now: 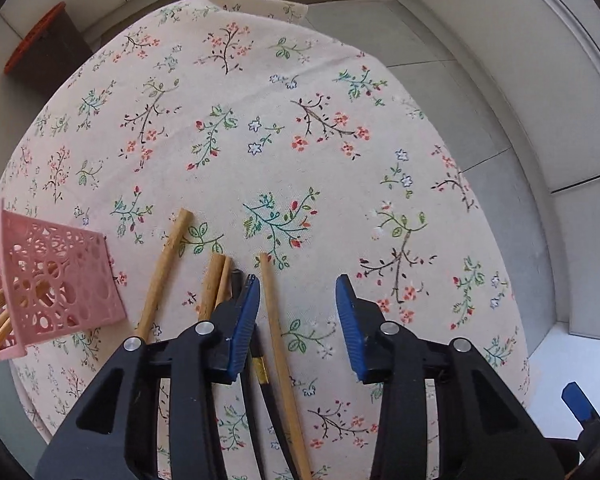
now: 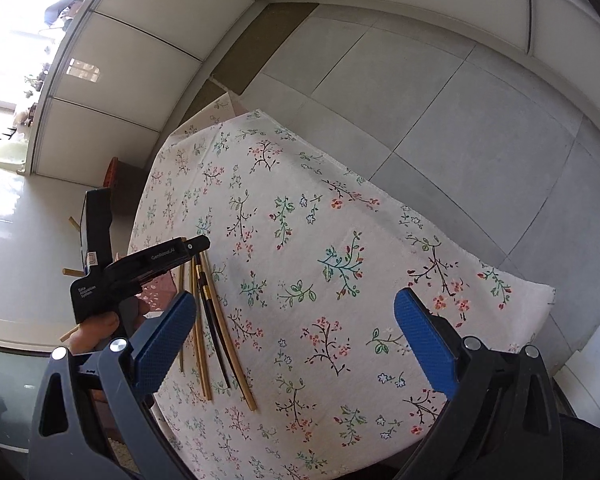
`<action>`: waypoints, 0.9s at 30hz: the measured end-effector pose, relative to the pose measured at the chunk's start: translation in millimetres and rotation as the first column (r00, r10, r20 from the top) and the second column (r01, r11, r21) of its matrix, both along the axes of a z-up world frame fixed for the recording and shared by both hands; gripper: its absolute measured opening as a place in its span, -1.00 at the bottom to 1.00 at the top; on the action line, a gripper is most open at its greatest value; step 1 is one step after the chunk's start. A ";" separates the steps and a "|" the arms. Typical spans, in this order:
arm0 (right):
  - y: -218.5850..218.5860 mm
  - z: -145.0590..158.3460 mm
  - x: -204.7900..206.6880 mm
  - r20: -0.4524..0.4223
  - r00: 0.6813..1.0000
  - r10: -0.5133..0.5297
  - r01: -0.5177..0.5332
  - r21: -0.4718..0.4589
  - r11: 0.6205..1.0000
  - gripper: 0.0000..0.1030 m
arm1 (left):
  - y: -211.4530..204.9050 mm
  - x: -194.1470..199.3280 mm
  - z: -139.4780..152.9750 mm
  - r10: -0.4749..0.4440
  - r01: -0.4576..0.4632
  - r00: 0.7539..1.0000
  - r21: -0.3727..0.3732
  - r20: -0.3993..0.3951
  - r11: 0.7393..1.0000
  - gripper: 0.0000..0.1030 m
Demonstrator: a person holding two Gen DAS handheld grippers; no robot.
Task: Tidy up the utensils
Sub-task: 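Grasp and lift a chopstick with the left gripper while the right gripper closes on another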
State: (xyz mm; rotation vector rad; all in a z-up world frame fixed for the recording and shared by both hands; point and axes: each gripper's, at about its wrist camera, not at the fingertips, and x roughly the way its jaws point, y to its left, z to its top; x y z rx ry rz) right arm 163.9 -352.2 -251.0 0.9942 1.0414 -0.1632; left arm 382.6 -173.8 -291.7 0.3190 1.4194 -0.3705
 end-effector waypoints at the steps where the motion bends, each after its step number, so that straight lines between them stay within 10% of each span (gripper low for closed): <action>1: 0.0 -1.1 0.6 -0.003 1.000 0.004 -0.004 0.010 1.000 0.87 | -0.7 1.4 -4.8 0.002 -0.002 1.000 0.011 -0.006 1.000 -0.34; 6: -0.8 1.6 0.6 0.003 1.000 0.010 -0.010 -0.021 1.000 0.87 | 1.0 5.3 -18.2 0.018 -0.018 1.000 0.030 0.004 0.999 -0.38; 9: 0.7 0.7 2.5 -0.001 1.000 0.014 -0.014 -0.035 0.999 0.87 | 2.5 -1.0 -17.6 0.005 -0.006 1.000 0.027 0.025 1.000 -0.91; 21: 42.2 -5.1 50.7 -0.083 0.988 0.130 -0.139 -0.123 0.983 0.87 | 87.1 -114.4 40.5 0.045 -0.016 0.990 -0.213 0.134 0.977 -0.92; 27: 97.5 -27.6 132.9 -0.101 0.965 0.242 -0.243 0.000 0.970 0.72 | 132.7 -158.7 87.4 0.091 -0.021 0.973 -0.311 0.213 0.950 -0.92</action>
